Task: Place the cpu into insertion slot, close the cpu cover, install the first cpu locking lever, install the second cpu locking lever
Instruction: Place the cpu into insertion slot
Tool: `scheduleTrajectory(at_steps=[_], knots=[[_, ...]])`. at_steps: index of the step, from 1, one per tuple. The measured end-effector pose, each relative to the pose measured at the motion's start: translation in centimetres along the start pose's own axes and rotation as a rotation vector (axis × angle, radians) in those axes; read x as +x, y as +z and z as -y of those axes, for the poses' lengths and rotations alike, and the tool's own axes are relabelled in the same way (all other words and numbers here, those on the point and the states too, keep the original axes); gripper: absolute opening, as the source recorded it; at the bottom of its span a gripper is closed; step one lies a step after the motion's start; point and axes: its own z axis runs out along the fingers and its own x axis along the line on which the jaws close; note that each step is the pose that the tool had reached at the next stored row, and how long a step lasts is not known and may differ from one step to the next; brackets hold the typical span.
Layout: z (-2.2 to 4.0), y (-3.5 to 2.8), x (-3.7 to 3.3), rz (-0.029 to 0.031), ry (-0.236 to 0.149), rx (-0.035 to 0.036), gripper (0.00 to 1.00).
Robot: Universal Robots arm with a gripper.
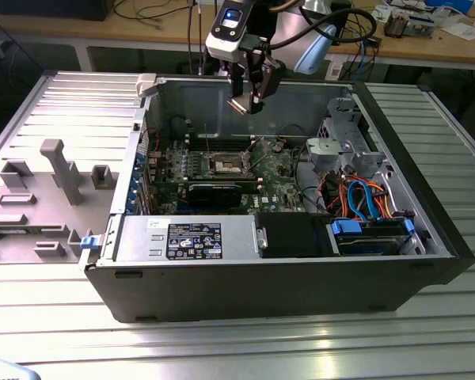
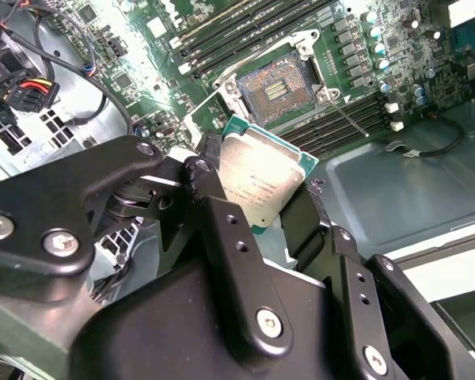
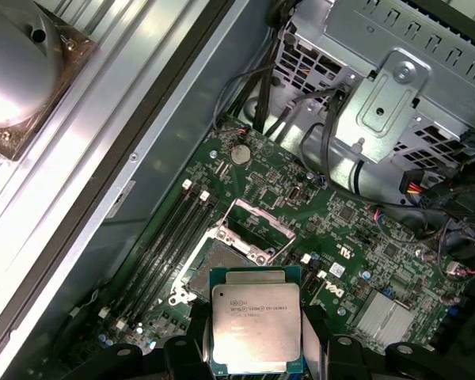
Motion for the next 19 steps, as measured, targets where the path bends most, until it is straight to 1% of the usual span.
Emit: scheduleTrajectory(at_steps=[7,19], knots=[[0.00,0.00,0.00,0.0003,0.006,0.0001,0.55],[0.00,0.00,0.00,0.0015,0.032,0.0004,0.55]])
